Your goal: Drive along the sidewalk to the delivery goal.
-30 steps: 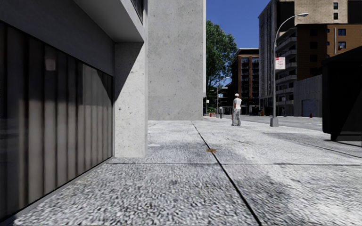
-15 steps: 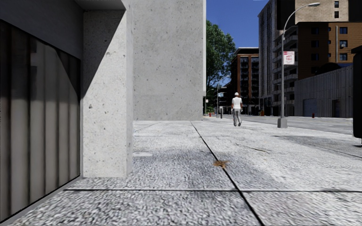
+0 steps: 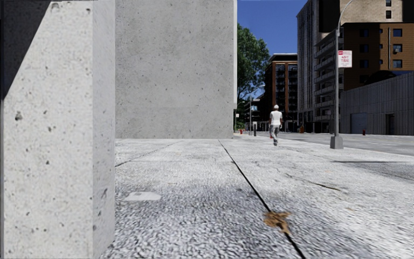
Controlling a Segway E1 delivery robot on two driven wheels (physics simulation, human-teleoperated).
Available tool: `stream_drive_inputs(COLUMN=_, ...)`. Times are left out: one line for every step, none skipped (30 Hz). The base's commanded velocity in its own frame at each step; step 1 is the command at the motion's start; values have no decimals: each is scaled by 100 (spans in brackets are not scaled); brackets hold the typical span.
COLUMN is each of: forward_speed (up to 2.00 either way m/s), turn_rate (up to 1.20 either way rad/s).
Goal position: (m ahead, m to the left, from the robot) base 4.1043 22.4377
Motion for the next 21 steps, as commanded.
stream_drive_inputs(forward_speed=200, turn_rate=0)
stream_drive_inputs(forward_speed=200, turn_rate=0)
stream_drive_inputs(forward_speed=200, turn_rate=0)
stream_drive_inputs(forward_speed=200, turn_rate=0)
stream_drive_inputs(forward_speed=200, turn_rate=0)
stream_drive_inputs(forward_speed=200, turn_rate=0)
stream_drive_inputs(forward_speed=200, turn_rate=0)
stream_drive_inputs(forward_speed=200, turn_rate=0)
stream_drive_inputs(forward_speed=200, turn_rate=0)
stream_drive_inputs(forward_speed=200, turn_rate=0)
stream_drive_inputs(forward_speed=200, turn_rate=4)
stream_drive_inputs(forward_speed=200, turn_rate=21)
stream_drive_inputs(forward_speed=200, turn_rate=36)
stream_drive_inputs(forward_speed=200, turn_rate=45)
stream_drive_inputs(forward_speed=200, turn_rate=47)
stream_drive_inputs(forward_speed=200, turn_rate=52)
stream_drive_inputs(forward_speed=200, turn_rate=55)
stream_drive_inputs(forward_speed=200, turn_rate=56)
stream_drive_inputs(forward_speed=200, turn_rate=56)
stream_drive_inputs(forward_speed=200, turn_rate=56)
stream_drive_inputs(forward_speed=200, turn_rate=57)
